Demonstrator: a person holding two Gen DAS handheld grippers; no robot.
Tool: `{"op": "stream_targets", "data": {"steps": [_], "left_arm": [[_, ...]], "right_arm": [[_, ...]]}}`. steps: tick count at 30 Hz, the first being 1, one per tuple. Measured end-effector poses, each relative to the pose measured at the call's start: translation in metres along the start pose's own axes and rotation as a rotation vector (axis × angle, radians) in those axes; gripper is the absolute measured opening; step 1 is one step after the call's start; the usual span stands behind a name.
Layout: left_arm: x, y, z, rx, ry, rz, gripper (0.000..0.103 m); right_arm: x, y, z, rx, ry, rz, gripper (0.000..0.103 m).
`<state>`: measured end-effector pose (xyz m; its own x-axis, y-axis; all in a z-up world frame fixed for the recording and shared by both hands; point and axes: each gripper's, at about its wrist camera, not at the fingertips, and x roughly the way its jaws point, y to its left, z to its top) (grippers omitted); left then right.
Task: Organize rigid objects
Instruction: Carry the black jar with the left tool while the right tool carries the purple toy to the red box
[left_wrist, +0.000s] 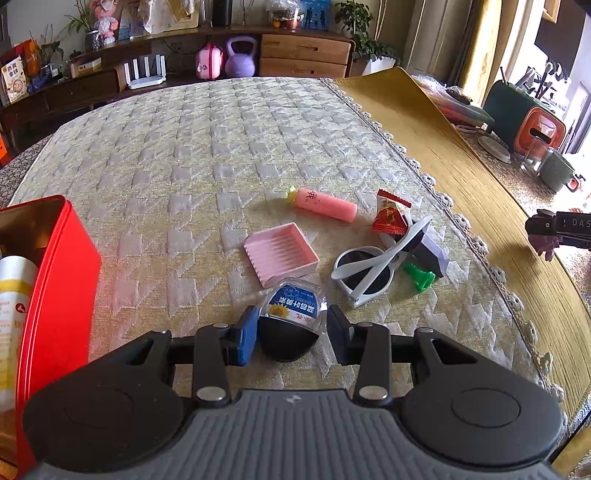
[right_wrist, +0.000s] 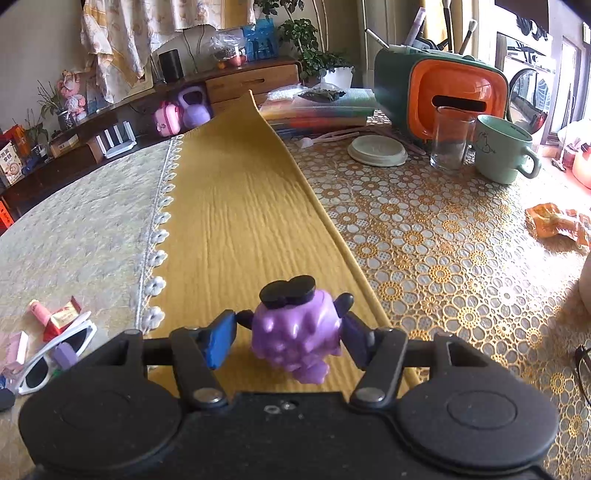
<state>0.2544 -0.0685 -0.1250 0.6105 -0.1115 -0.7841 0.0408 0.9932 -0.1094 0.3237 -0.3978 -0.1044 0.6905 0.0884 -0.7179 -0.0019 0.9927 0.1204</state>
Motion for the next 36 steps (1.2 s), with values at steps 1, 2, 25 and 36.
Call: {"op": "stream_targets", "data": {"steps": [1,2,25,36], "left_arm": [[-0.002,0.001,-0.002,-0.002,0.003,0.000,0.039],[-0.005,0.002,-0.004,-0.004,0.006,-0.001,0.039],[-0.088,0.040,-0.033,-0.113,0.008,-0.010,0.039],[-0.133,0.077,-0.038,-0.176,-0.032,-0.004,0.039]], "right_arm": [[-0.006,0.005,-0.004,-0.010,0.000,0.013,0.061],[-0.011,0.009,-0.008,-0.019,-0.003,0.024,0.061],[-0.122,0.124,-0.048,-0.173,-0.005,0.262,0.061],[-0.153,0.200,-0.053,-0.296,-0.018,0.369,0.061]]}}
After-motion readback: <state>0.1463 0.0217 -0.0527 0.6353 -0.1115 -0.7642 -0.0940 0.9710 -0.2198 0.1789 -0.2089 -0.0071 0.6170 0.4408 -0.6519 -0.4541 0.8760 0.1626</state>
